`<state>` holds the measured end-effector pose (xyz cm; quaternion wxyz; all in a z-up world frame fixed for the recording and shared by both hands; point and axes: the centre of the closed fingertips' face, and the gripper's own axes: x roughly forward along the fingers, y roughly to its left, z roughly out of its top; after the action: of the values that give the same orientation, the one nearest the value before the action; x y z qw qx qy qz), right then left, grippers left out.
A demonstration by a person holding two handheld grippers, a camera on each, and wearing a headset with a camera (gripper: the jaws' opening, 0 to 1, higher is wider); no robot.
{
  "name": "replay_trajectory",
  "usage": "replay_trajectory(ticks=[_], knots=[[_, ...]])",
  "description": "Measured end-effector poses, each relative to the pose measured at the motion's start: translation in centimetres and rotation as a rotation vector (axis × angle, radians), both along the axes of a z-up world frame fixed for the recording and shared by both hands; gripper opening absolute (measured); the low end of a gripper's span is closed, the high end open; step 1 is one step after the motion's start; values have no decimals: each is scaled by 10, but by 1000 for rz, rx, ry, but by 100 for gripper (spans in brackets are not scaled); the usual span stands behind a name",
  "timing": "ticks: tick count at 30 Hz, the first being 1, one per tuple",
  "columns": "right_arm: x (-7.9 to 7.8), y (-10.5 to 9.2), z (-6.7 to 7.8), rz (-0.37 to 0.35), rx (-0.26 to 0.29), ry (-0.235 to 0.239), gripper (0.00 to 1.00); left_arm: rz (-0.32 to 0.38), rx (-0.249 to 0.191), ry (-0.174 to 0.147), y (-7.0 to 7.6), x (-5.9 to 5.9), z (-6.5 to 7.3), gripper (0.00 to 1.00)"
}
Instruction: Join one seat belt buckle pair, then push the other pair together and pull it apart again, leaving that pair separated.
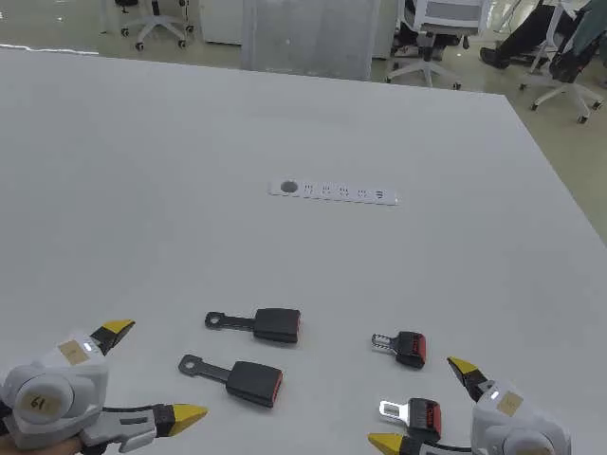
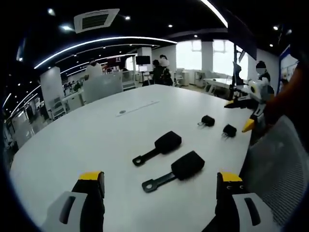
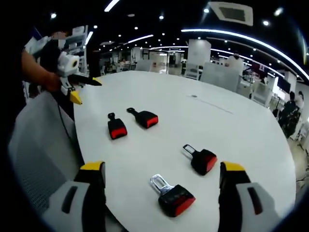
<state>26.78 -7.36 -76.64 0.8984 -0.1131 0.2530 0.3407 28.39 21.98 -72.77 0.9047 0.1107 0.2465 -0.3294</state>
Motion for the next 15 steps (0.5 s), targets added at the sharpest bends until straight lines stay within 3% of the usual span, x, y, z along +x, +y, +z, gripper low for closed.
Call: replay_trajectory(ticks=[15], knots=[[-4,-11,-6,-62,34,35,100,-12,-2,6,-5,-1,1,99]])
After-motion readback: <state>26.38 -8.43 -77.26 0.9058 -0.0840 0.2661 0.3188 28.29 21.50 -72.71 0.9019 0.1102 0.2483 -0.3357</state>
